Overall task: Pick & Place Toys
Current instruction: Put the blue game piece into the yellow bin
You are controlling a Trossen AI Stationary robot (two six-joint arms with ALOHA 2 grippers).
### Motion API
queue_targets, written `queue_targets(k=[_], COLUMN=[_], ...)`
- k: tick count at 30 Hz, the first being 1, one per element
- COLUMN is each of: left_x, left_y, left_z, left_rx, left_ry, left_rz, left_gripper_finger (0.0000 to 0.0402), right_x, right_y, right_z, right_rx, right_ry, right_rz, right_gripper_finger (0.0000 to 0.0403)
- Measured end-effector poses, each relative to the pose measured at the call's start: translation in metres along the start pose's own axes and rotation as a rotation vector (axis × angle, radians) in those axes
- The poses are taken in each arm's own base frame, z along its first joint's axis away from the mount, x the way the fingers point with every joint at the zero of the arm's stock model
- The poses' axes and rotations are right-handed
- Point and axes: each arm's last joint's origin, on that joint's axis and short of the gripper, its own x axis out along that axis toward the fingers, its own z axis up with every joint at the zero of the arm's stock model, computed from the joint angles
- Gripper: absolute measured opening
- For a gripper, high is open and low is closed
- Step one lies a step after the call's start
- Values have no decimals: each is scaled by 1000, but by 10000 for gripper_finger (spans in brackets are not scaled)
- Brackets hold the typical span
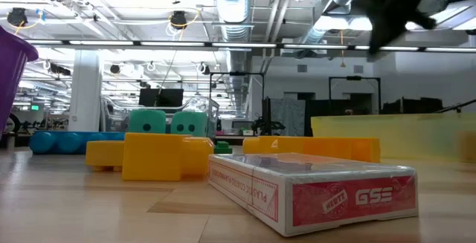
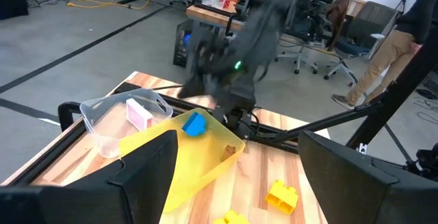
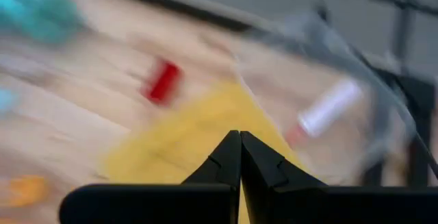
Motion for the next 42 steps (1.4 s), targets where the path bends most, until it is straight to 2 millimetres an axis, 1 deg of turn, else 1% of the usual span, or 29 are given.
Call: queue_targets(k=[3, 7, 9, 12, 18, 22, 26, 30, 33, 36, 40, 42], left_x=[0, 0, 0, 0, 0, 0, 0, -2, -4, 0, 10, 20], left_y=[1, 2, 2, 2, 2, 1, 2, 0, -1, 0, 0, -1], left_z=[0, 1, 1, 1, 0, 0, -1, -13, -23, -35, -49, -56], left_rx=[0, -1, -2, -1, 2, 9, -27, -88, -151, -239, -313, -332], left_ry=[-12, -25, -30, -29, -21, -26, -12, 103, 197, 287, 361, 382], left_rz=[46, 82, 82, 84, 87, 103, 114, 104, 125, 172, 226, 239], left_gripper_finger=[296, 296, 296, 296, 296, 296, 297, 305, 308, 306, 302, 301], right_x=[-26, -56, -66, -77, -86, -89, -90, -90, -91, -91, -93, -94], right_y=[-7, -21, -29, -39, -49, -52, -52, -52, -52, -52, -51, -51], right_z=[18, 35, 41, 45, 45, 44, 44, 44, 44, 45, 47, 49], right_rx=[-10, 77, 126, 175, 215, 220, 228, 229, 228, 232, 246, 251], right_ry=[-143, -318, -382, -446, -476, -481, -480, -479, -477, -480, -500, -516], right_rz=[146, 304, 362, 420, 483, 509, 520, 527, 532, 535, 548, 560], right_gripper_finger=[0, 6, 21, 56, 153, 221, 268, 285, 287, 287, 287, 286])
